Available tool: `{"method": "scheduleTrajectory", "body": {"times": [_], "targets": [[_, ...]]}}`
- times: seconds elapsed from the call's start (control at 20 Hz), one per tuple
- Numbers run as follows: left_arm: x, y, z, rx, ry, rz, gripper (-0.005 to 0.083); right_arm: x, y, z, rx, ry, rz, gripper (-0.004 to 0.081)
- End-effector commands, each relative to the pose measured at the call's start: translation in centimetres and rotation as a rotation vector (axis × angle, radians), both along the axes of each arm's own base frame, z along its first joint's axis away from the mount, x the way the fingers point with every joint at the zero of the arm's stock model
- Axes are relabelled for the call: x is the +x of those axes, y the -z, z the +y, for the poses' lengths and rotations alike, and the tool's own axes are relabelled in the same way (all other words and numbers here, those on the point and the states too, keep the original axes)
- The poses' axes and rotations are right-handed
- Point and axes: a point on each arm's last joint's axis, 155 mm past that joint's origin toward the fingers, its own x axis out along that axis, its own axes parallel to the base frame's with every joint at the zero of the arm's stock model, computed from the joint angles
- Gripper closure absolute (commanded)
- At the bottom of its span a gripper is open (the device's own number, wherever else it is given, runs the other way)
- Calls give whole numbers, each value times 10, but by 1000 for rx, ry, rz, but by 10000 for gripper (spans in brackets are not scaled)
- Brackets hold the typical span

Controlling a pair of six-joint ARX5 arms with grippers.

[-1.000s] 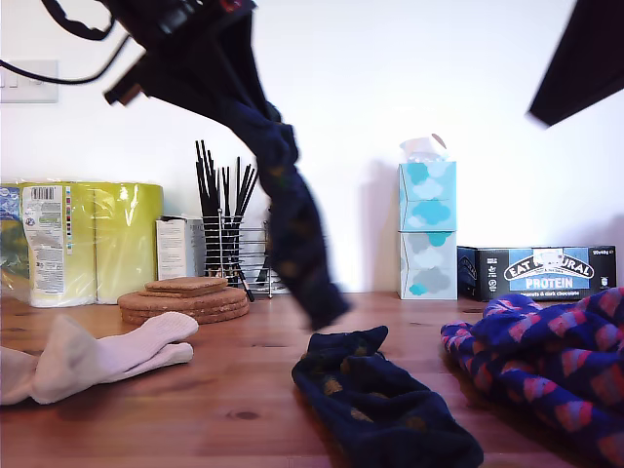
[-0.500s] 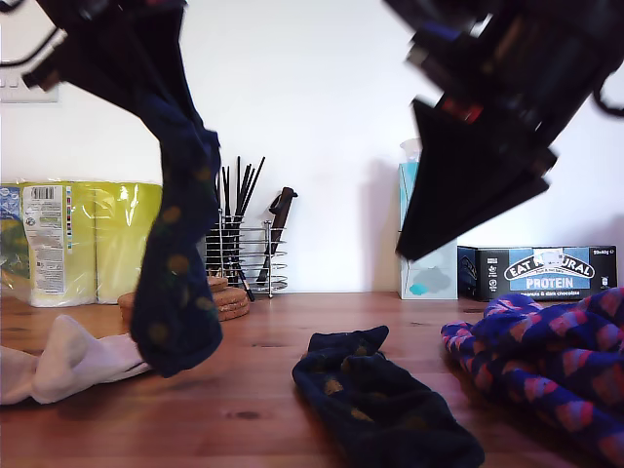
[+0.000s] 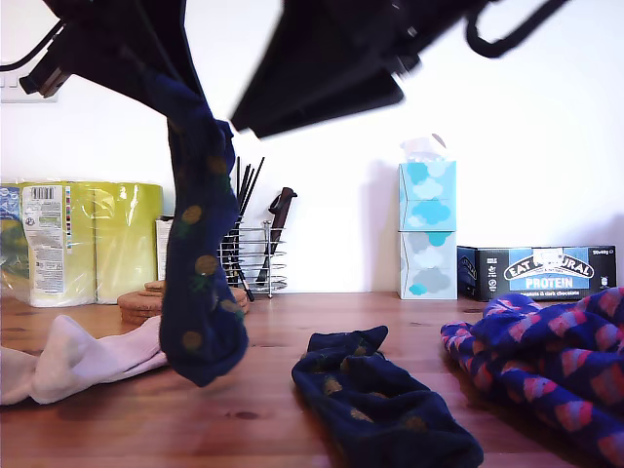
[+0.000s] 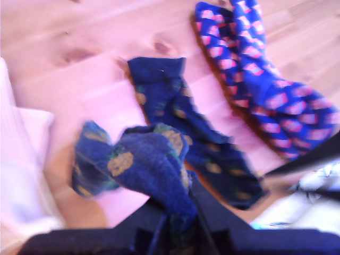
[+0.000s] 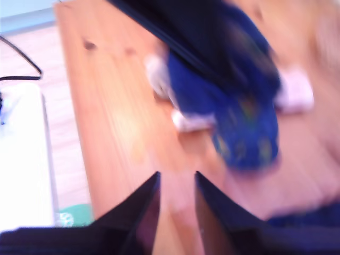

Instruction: Pair up the socks based on colour and pattern, by placing each sock on top of its pair

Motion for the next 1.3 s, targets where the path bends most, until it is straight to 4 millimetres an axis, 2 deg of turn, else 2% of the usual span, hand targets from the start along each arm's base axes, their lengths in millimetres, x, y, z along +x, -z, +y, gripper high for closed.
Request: {"method": "scheduleTrajectory", "body": {"times": [0.0, 0.2, 0.4, 0.85, 1.25], "targets": [[0, 5, 1, -22, -22, 38, 797, -2, -9, 6, -33, -35, -147, 517], [1, 4, 3, -63, -63, 93, 797, 6, -23, 7, -129, 3, -400, 518], [-12, -2, -8, -135, -29, 164, 797, 16, -45, 9, -142, 30, -560, 523], [-23, -16, -24, -236, 27, 213, 797, 14, -49, 12, -132, 15, -581, 544], [-21, -22, -28, -265, 27, 209, 797, 5, -46, 17, -126, -27, -570, 552]]}}
